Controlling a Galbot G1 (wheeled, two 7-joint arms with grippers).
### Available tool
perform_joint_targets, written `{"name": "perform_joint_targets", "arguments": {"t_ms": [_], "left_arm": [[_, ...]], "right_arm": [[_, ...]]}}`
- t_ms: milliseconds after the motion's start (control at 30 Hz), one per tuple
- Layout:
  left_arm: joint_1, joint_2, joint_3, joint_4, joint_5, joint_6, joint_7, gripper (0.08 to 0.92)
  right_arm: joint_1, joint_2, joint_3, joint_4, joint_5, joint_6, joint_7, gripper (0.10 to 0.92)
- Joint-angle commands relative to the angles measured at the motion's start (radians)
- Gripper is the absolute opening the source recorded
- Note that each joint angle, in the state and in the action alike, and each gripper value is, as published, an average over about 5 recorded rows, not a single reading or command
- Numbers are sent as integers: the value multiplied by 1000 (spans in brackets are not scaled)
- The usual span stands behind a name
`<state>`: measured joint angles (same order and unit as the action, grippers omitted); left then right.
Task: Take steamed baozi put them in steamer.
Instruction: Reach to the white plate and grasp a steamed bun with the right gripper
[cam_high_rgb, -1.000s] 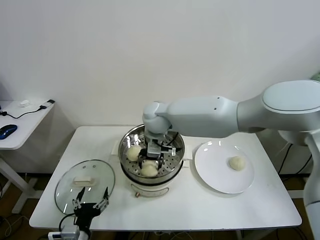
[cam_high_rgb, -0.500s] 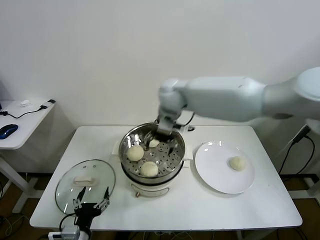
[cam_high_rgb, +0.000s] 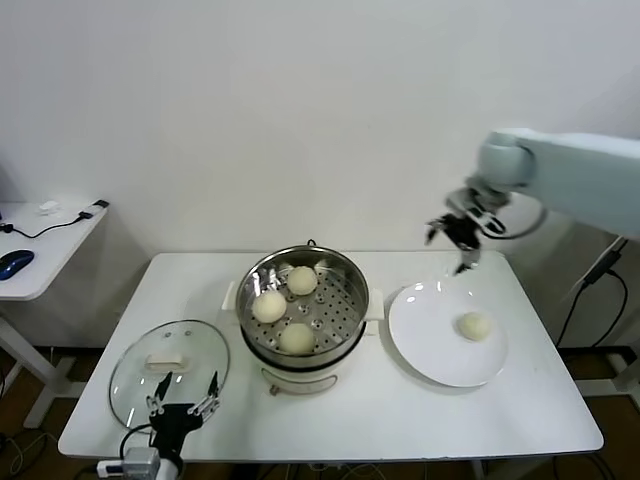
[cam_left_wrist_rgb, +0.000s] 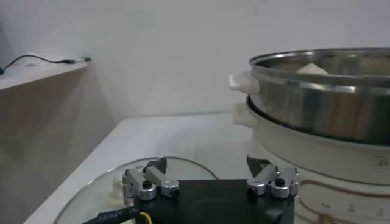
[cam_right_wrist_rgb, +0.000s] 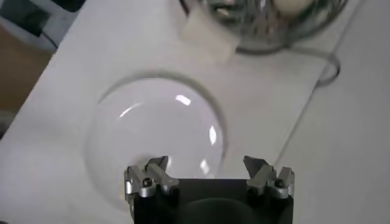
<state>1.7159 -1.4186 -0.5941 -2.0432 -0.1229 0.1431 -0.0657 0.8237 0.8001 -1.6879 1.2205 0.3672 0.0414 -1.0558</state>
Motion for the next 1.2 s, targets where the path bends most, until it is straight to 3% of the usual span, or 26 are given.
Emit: {"name": "perform_joint_targets", "arguments": {"t_ms": [33, 433, 1000, 1200], "left_arm": [[5, -2, -2, 5, 10, 2, 3, 823], [18, -6, -5, 12, 18, -3, 4, 823], [21, -6, -5, 16, 16, -6, 3, 823], [26, -6, -5, 12, 17, -7, 2, 823]], "right_arm": [[-358, -172, 214, -133, -150, -147, 21, 823], [-588, -57, 395, -296, -212, -160, 34, 823], [-637, 51, 455, -397, -237, -154, 58, 822], [-619, 43, 441, -377, -233, -154, 49, 743]]}}
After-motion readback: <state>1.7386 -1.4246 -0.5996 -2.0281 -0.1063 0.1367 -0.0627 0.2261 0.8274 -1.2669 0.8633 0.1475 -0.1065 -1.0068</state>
